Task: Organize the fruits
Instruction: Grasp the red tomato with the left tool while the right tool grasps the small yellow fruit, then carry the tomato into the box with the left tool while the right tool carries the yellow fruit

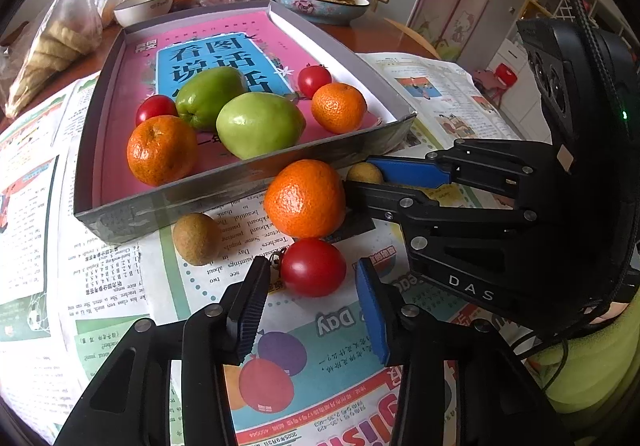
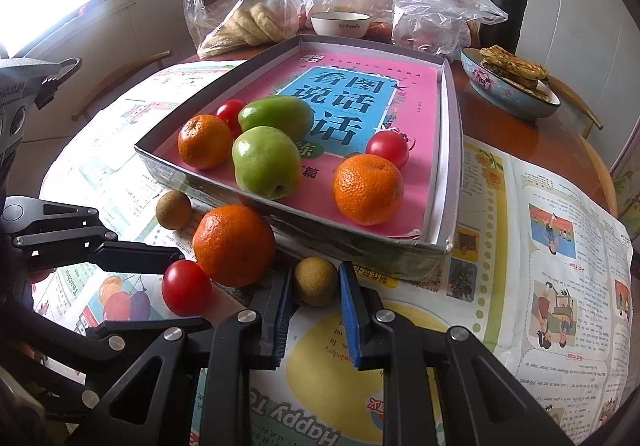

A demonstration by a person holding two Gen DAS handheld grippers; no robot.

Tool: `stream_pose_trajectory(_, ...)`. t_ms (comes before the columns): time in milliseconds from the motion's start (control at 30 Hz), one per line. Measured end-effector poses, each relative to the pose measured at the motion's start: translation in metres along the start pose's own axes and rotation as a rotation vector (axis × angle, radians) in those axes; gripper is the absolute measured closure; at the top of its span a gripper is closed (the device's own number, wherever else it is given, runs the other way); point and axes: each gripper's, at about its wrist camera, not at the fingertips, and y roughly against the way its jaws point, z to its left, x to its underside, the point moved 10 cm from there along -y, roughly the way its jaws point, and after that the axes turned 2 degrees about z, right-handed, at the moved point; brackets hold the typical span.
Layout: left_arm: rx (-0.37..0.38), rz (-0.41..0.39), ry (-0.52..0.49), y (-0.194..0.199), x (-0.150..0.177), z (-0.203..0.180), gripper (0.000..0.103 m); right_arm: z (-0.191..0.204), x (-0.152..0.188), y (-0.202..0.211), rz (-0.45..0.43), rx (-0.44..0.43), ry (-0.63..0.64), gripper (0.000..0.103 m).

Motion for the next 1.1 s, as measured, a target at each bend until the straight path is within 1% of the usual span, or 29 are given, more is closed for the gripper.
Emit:
stream_pose_trajectory(333,-0.008,-0.002,-0.013,-0.002,-0.002,-0.001,0.059,0.0,0.0,0.004,-0.016,-0.019,-0.016,0.08)
stream_pose_trajectory(433,-0.018,-0.004,-0.011,-0.002,-0.002,0.001,0.065,0.001,0.0,0.006,-0.02,-0.029,-0.022,0.08)
stream_pose_trajectory(533,-0.006,-0.002,-0.001,-0.001,-0.001,0.001,0.068,0.002,0.001,0.008,-0.025,-0.035,-0.026,0.08)
stream_pose_trajectory(633,0.003,-0.003,0.011,0.0,0.0,0.002,0.069,0.001,0.001,0.01,-0.028,-0.037,-0.03,0.08)
stream_pose_trajectory(733,-0.003,-0.008,0.025,0.003,0.0,0.006,0.069,0.001,0.001,0.012,-0.033,-0.038,-0.034,0.08)
stream_pose_trajectory(833,0.0,-0.024,0.045,0.011,-0.001,0.012,0.069,0.001,0.001,0.015,-0.039,-0.039,-0.036,0.08)
stream_pose_trajectory(1100,-0.024,-0.101,0.103,0.042,-0.008,0.037,0.069,0.004,-0.002,0.024,-0.058,-0.044,-0.034,0.08)
